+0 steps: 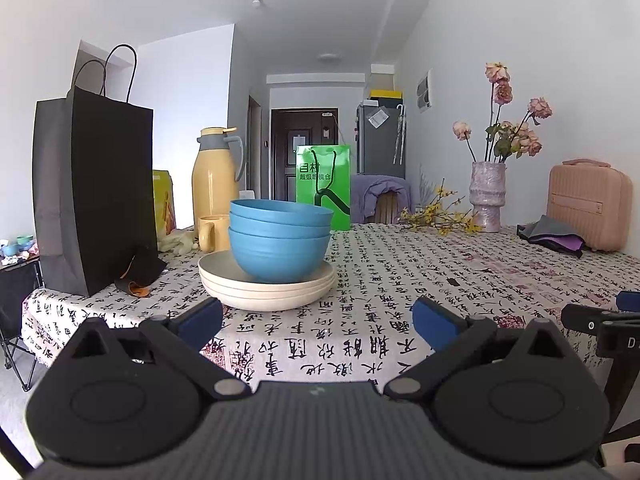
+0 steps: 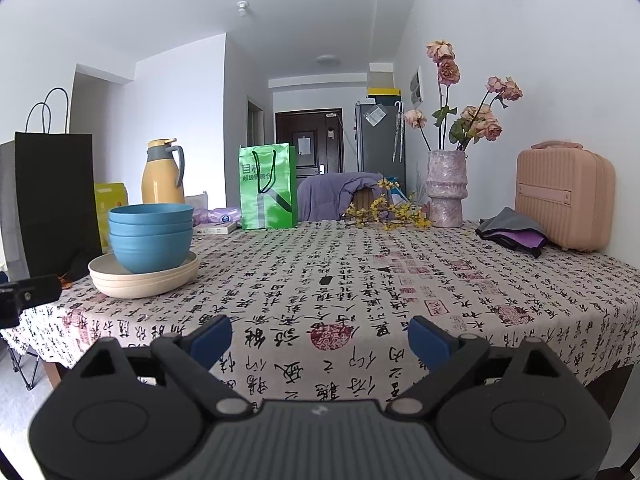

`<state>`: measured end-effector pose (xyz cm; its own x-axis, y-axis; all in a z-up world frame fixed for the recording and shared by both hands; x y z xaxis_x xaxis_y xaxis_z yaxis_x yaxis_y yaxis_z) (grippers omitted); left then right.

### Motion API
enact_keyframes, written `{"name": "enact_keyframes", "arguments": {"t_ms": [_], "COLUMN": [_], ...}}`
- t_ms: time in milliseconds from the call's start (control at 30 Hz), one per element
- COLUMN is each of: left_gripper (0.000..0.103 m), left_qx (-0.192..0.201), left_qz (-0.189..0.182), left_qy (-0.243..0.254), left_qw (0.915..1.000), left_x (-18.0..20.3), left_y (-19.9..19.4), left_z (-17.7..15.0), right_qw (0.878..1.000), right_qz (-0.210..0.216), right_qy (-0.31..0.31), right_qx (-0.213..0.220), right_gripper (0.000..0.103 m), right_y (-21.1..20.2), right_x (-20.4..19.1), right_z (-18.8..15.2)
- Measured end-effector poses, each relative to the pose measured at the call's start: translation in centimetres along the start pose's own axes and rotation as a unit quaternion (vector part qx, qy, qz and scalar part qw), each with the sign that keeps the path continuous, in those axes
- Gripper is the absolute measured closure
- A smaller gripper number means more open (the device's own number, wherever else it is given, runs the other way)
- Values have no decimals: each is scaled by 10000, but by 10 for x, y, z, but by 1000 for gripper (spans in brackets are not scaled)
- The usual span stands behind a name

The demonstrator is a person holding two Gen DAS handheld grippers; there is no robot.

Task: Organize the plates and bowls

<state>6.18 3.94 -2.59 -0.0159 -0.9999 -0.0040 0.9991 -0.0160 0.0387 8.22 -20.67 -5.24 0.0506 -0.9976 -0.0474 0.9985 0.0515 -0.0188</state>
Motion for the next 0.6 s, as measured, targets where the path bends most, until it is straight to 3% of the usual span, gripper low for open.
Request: {"name": "enact_keyframes", "arguments": {"t_ms": [600], "left_gripper": [0], "left_qx": [-11], "left_qz": [-30], "left_qy": [-2], "left_qw": [10000], "left_x": [1], "left_y": [0], "left_z": [0], "right_qw": [10000], "right_qz": [0], "right_qy": [14], "right_qx": [-22], "right_gripper": [8], "right_y": [1], "right_x": [-2], "right_z": [0]}}
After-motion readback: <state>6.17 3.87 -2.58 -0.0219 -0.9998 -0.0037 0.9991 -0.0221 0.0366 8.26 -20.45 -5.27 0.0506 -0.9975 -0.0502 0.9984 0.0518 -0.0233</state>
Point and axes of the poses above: each gripper's, at about its wrist camera, not at the fingertips, and y roughly the way its jaws point, x to its right, z to its top, the point moved 10 cm from there along y, roughly the way its jaws point, and after that the axes turned 13 degrees about x, right-handed, at the moved point
